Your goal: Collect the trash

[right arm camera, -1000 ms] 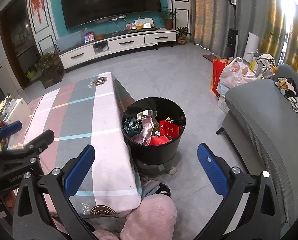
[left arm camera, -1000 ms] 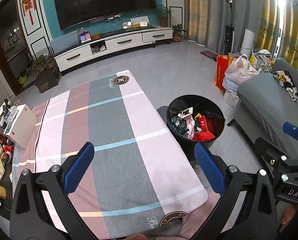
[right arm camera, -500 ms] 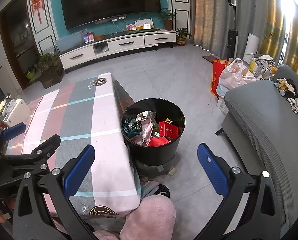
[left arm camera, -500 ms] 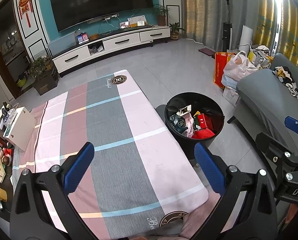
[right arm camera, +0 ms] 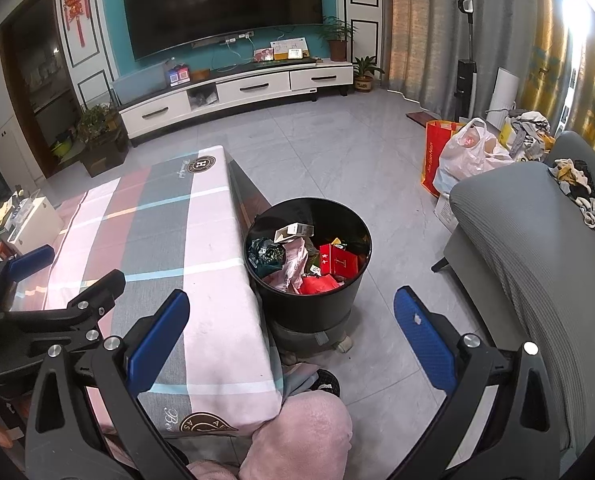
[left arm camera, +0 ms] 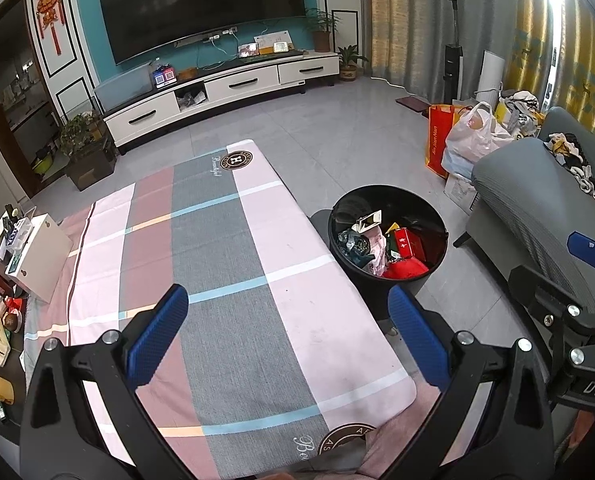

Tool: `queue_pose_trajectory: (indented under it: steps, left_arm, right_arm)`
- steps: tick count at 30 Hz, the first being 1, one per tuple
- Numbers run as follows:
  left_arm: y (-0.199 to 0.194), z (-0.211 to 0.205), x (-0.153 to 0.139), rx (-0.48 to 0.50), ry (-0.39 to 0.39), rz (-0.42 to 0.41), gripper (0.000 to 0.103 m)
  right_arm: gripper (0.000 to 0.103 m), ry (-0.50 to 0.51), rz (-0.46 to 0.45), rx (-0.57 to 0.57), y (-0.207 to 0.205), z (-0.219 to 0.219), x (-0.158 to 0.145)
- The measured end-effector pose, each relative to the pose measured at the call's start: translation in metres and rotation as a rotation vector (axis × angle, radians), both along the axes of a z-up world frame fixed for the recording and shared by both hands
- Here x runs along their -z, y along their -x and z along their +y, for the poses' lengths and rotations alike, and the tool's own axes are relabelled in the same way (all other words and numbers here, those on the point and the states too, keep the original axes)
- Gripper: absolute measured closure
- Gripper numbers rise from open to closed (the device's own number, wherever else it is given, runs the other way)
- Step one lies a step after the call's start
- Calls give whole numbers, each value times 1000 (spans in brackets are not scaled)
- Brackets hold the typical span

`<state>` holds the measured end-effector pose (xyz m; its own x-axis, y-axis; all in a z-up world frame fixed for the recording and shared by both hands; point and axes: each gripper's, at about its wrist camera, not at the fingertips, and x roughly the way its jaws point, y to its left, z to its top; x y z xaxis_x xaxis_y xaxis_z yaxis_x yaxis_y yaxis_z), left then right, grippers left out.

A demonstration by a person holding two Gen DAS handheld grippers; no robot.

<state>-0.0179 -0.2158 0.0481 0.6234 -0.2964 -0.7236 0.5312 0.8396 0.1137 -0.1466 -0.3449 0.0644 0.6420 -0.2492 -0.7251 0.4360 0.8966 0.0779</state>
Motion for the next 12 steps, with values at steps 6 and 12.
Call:
queue_pose_trajectory:
  steps: [6,12]
  left_arm:
    - [1,-2,0,-1,0,0,3]
    - [2,-2,0,-1,0,1,3]
  right_arm:
    - [3,1,0,-1,0,0,0]
    - [3,0,0,0,0,0,0]
